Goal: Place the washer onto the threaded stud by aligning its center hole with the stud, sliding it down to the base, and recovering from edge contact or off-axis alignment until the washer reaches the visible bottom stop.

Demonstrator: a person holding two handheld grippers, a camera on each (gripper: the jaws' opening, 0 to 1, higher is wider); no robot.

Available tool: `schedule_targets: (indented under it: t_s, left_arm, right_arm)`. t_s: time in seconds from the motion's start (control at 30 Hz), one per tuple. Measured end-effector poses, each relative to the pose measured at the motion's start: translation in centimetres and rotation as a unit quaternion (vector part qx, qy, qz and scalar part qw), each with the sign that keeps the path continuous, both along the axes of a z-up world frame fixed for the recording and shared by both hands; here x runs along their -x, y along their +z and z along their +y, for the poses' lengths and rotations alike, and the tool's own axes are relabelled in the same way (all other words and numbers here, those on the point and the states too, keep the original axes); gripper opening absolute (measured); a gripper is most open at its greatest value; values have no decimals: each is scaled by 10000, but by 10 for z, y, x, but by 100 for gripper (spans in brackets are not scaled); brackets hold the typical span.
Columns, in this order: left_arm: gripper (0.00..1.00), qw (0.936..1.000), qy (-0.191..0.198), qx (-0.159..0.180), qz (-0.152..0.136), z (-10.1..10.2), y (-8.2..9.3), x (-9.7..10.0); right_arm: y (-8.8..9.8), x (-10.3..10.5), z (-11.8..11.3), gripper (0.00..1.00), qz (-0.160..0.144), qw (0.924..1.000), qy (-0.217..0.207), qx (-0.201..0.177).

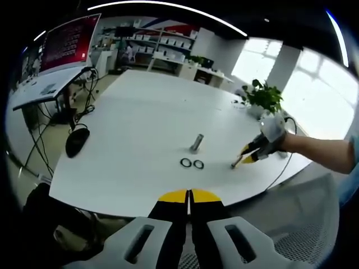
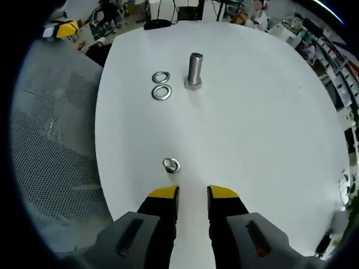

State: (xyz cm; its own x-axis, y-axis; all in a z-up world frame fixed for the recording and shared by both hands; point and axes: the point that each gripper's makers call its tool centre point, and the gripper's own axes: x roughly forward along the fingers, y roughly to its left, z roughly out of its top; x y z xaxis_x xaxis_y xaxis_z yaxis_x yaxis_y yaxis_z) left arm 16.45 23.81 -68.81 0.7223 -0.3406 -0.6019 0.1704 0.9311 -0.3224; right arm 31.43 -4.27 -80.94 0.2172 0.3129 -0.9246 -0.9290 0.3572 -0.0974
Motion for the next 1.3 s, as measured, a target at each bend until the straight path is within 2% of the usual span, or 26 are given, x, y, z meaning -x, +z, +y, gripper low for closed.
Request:
schedule_targets:
  t_s: [0.17, 0.4, 0.57, 0.73, 1.1, 1.3]
  left_arm:
    - [0, 10000, 12, 11, 2, 0, 0, 0]
    - [0, 10000, 21, 0, 8, 1, 0, 0]
    - [0, 10000, 29, -10, 13, 1, 0, 0]
    - [0, 10000, 41, -7, 22, 1, 0, 0]
    - [0, 10000, 79, -10, 28, 2, -1, 0]
    - [0, 10000, 89, -17, 31, 2, -1, 0]
  right_arm:
    - [8, -10, -9, 22, -173, 9979, -475, -395]
    - [11, -16, -28, 22, -299, 9947, -801, -569]
    - [7, -17, -32, 22, -321, 9923, -966, -708]
    - [-4, -16, -32, 21, -114, 9897, -1149, -851]
    - [-23, -24, -32, 21, 86, 9913, -1172, -601]
    - [-29, -25, -31, 21, 310, 9896, -1266, -616]
